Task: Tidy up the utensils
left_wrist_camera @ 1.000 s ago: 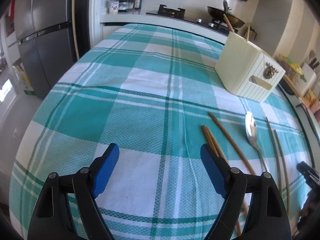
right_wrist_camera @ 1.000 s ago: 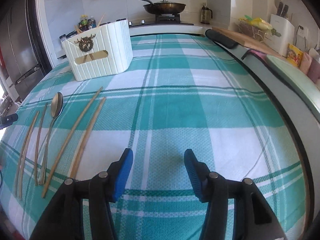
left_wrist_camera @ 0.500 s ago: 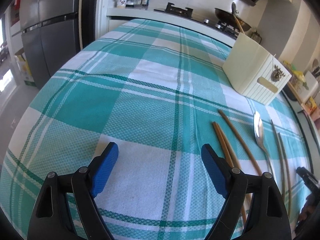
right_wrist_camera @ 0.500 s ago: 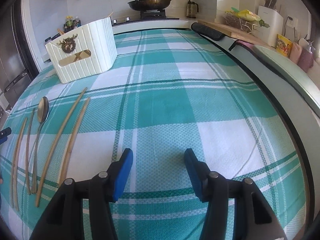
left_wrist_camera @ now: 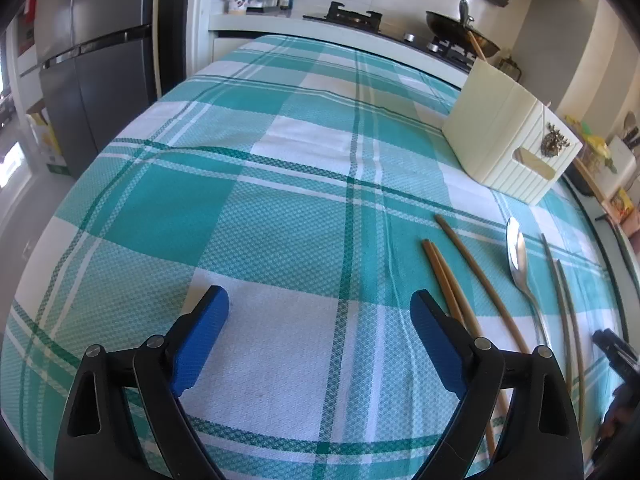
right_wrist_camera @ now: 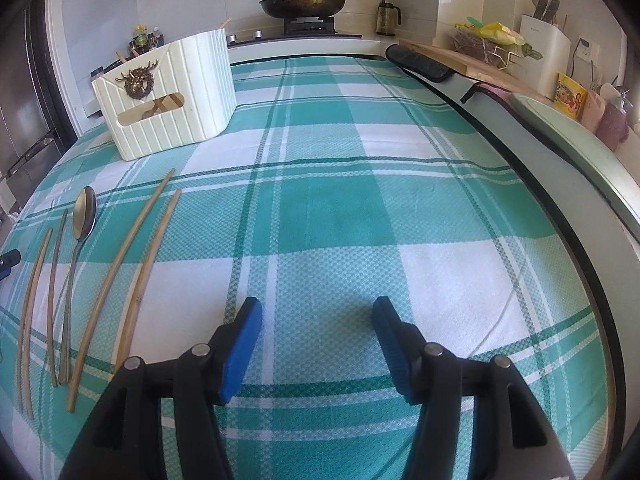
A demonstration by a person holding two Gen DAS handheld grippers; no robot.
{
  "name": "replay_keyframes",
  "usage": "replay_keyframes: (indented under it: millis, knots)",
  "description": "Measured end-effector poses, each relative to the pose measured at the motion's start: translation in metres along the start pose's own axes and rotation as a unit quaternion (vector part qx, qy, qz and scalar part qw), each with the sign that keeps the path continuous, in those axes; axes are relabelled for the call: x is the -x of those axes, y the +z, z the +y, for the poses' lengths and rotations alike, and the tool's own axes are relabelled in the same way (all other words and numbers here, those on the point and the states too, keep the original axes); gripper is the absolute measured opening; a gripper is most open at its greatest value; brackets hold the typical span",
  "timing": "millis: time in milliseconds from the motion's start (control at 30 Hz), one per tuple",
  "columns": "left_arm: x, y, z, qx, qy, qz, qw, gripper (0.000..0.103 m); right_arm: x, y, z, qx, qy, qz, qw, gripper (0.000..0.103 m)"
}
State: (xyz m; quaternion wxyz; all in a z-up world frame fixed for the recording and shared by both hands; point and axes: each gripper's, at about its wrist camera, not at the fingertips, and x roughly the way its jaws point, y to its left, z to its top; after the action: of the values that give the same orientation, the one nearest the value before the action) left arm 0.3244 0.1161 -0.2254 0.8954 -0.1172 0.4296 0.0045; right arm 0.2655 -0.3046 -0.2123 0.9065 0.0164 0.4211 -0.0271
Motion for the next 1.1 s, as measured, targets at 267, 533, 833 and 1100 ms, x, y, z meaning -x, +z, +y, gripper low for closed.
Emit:
replay_keyframes:
  millis: [267,533,833,1100]
  knots:
    - [0.0000,-0.0005,0.0005,0.002,-0.006,0.000,1.0000,0.095,-0.0009,0.0001,0.0018,0.006,-0.001,0.001,1.000,0.063]
    - [0.0004,-0.0004,0.0009,0.004,-0.008,-0.001,1.0000,0.095,-0.0006,-0.0001,0.0013,0.008,-0.004,0.001,1.000,0.064]
    - [0.0003,-0.0008,0.0007,0.001,-0.008,0.001,1.0000,0.097,-0.0009,-0.0003,0.0022,0.010,-0.006,0.002,1.000,0.064]
    - [-0.0008,-0.0003,-0.0029,-0.007,-0.001,0.004,1.0000,0.098,-0.0012,0.0001,0.0021,0.009,-0.004,0.002,1.000,0.064]
